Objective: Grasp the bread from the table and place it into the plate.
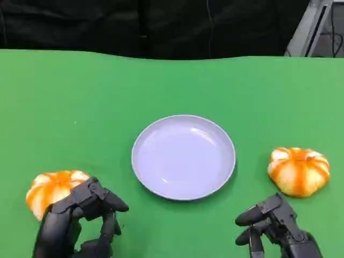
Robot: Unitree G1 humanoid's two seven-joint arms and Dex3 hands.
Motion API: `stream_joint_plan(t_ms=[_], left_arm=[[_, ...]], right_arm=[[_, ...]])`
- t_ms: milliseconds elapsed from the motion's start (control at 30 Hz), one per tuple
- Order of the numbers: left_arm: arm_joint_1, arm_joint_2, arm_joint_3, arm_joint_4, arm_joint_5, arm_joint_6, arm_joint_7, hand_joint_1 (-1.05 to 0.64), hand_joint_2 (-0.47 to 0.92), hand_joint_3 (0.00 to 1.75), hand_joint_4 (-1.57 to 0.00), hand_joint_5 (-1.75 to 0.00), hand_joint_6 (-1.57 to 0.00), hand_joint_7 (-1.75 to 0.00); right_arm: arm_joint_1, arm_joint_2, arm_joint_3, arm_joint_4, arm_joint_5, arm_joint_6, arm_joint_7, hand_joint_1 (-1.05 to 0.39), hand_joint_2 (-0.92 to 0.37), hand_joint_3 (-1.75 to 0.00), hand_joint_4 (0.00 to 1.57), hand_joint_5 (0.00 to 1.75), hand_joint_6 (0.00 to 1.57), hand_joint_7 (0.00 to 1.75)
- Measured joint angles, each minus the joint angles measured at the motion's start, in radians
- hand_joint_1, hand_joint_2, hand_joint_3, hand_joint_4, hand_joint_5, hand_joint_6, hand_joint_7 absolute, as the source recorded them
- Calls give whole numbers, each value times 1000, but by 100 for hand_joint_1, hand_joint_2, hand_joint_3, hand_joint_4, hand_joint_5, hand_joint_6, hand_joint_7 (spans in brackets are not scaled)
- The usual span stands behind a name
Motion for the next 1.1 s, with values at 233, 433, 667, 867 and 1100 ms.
stream_joint_plan(t_ms=[233,433,667,867,1100], left_arm=[[0,0,2,1,9,-1,0,-16,44,131,-82,-165,-79,-145],[0,0,5,1,19,-1,4,-15,44,131,-83,-165,-79,-145],[-5,0,7,4,11,-1,4,-15,52,116,-76,-139,-81,-118],[-23,14,39,6,69,0,42,-25,87,31,-62,-96,-81,-40],[-44,69,88,-36,400,67,252,-37,92,17,-41,-85,-60,-18]], right_arm=[[-1,-1,0,0,1,0,0,-3,-92,-98,22,175,9,175],[-1,1,1,0,1,1,0,-3,-92,-98,22,175,9,175],[-2,2,1,0,-1,2,0,-3,-92,-97,21,175,9,175],[-5,4,1,1,-3,2,0,-4,-92,-97,22,175,9,175],[-20,9,7,16,-7,3,-3,-5,-92,-97,23,175,10,175]])
